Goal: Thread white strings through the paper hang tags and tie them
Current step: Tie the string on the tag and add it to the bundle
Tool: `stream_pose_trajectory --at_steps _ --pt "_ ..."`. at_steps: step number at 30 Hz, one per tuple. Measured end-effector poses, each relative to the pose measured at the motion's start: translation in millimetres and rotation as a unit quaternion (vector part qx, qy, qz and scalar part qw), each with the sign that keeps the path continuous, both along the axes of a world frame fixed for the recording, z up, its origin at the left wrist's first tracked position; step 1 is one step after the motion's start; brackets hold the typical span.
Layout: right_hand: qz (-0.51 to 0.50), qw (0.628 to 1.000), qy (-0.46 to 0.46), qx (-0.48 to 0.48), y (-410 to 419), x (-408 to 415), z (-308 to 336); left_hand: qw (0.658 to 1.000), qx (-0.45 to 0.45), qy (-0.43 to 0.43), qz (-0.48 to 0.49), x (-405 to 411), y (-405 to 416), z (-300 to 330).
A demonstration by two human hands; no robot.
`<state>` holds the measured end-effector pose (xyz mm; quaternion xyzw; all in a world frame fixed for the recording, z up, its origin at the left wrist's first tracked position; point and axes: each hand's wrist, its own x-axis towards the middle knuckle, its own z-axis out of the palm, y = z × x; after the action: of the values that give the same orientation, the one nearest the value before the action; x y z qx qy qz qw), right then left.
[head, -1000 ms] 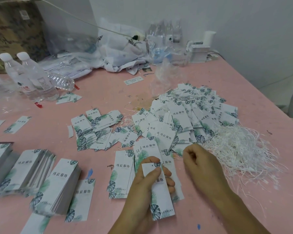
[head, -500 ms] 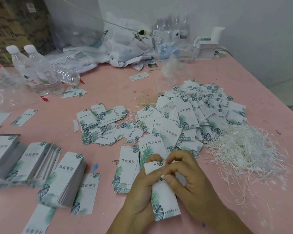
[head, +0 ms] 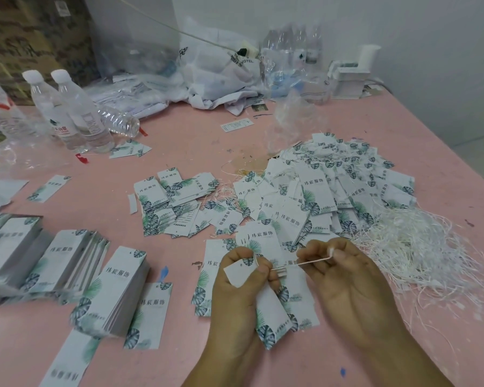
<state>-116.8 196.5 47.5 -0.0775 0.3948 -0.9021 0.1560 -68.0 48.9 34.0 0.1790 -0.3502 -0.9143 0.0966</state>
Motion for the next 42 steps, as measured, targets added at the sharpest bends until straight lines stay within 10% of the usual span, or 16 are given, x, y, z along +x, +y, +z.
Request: stream_pose_trajectory --at_steps 13,22,42 --pt "-0.052 0.982 -0.163 -0.077 12 -13 0 0.997 -0.062 0.024 0.027 5 0 10" --pt "0.004 0.928 0.117 0.353 -4 13 -7 0.988 -0.146 0.038 -0.031 7 6 2" --pt "-0.082 0.85 0.258 0.452 -7 17 -8 0.975 -0.208 -0.019 -0.077 8 7 1"
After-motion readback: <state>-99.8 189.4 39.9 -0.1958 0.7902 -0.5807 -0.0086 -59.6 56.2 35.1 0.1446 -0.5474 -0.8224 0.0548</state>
